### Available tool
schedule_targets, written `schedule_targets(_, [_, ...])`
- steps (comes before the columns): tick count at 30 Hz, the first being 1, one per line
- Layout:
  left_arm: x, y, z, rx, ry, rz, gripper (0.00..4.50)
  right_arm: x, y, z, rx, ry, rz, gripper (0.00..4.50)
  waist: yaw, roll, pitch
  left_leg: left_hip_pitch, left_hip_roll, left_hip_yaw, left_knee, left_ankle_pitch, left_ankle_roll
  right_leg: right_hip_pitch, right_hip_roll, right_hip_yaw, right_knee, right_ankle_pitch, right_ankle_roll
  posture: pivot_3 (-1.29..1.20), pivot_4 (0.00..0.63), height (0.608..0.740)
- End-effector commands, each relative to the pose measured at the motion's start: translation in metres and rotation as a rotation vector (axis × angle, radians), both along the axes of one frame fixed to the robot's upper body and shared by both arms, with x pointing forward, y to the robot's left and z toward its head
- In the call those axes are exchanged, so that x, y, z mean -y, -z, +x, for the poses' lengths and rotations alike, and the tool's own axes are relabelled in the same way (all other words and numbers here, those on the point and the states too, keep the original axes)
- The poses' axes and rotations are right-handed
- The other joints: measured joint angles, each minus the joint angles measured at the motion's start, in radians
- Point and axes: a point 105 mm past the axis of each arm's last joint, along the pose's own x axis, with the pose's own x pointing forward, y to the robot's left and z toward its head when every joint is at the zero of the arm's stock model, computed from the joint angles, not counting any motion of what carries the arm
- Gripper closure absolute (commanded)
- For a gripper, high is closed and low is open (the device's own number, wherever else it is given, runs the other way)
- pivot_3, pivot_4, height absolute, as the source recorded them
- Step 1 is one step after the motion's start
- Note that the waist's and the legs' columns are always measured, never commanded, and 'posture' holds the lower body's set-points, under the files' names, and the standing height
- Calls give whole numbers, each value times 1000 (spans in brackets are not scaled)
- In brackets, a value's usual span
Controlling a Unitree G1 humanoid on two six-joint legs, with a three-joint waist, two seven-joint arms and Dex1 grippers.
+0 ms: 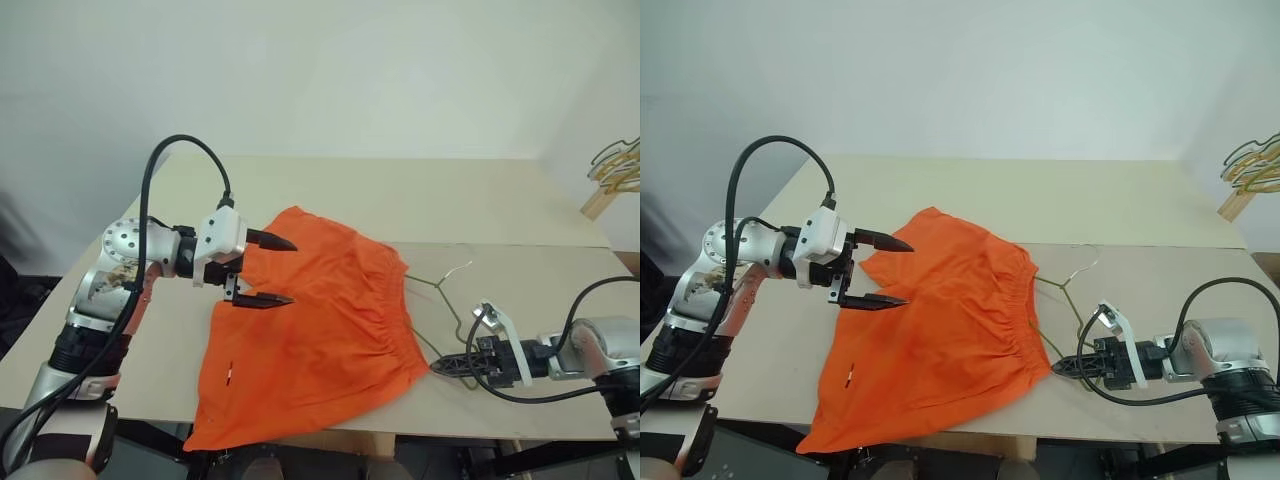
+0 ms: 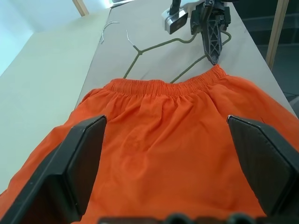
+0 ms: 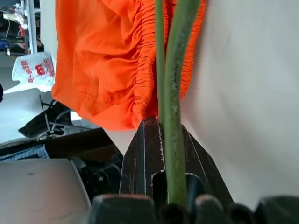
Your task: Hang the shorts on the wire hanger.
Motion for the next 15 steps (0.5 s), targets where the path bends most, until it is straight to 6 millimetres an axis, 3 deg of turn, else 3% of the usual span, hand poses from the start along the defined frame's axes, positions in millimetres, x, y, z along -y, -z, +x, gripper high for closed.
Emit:
schedule_targets(1, [-3, -12, 1, 58, -10, -7, 24, -1, -8, 18, 31, 41, 24, 4500, 0, 0, 0, 0, 0, 0, 0, 0, 0, 0, 0, 0, 0, 0, 0, 66, 3, 740])
schedule_targets(11, [-4, -14, 0, 69, -14, -3, 24, -17, -2, 31, 54, 81, 92, 4500, 1, -4, -3, 0, 0, 0, 0, 0, 0, 0, 0, 0, 0, 0, 0, 73, 2, 740])
schedule_targets(15, [-3, -15, 0, 70, -11, -2, 24, -9, -7, 41, 129, 143, 50, 4500, -2, -5, -3, 1, 1, 0, 0, 0, 0, 0, 1, 0, 1, 0, 0, 62, 6, 740])
